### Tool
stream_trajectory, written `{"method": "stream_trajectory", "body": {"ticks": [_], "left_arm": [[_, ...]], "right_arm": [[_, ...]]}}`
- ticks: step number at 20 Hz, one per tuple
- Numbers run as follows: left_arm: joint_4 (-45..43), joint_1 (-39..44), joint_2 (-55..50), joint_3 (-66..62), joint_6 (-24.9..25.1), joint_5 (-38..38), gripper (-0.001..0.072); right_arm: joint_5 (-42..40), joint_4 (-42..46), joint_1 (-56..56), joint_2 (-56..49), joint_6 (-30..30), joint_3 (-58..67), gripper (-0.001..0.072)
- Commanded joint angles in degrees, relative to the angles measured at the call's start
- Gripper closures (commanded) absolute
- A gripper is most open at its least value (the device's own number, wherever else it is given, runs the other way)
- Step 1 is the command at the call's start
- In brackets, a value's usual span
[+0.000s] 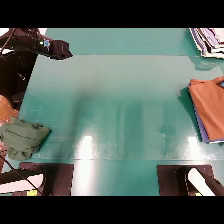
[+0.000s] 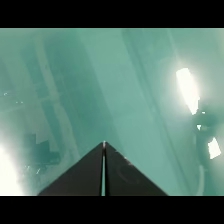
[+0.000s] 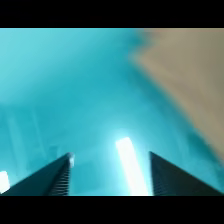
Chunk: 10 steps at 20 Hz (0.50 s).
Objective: Fold the shirts.
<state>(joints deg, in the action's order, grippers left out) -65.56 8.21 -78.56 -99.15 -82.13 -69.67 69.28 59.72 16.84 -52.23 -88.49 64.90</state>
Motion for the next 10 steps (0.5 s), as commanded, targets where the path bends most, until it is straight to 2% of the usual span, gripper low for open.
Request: {"method": "stream_trajectory", "body": {"ticks": [1, 2, 3, 4, 5, 10], "left_arm": [[0.0, 0.0, 0.0, 0.0, -0.2, 1.2, 0.0681], [0.0, 0.0, 0.0, 0.0, -0.2, 1.6, 0.0681], [0.0, 0.0, 0.0, 0.0, -0.2, 1.8, 0.0681], [0.0, 0.0, 0.0, 0.0, -0.2, 1.8, 0.0681], [0.0, 0.0, 0.0, 0.0, -0.2, 1.8, 0.0681], [0.0, 0.0, 0.0, 0.0, -0.2, 1.8, 0.0681]], "right_arm": [[-8.0, 1.7, -15.9, 0.1, 0.1, 0.6, 0.021], [-9.2, 3.5, -19.3, 0.1, 0.1, 0.6, 0.0214], [-9.8, 5.0, -22.0, 0.1, 0.1, 0.6, 0.0316], [-9.9, 6.5, -24.4, 0.1, 0.1, 0.6, 0.0564], [-9.7, 7.4, -26.1, 0.1, 0.1, 0.6, 0.0691], [-9.5, 7.8, -28.6, 0.1, 0.1, 0.6, 0.0692]]}}
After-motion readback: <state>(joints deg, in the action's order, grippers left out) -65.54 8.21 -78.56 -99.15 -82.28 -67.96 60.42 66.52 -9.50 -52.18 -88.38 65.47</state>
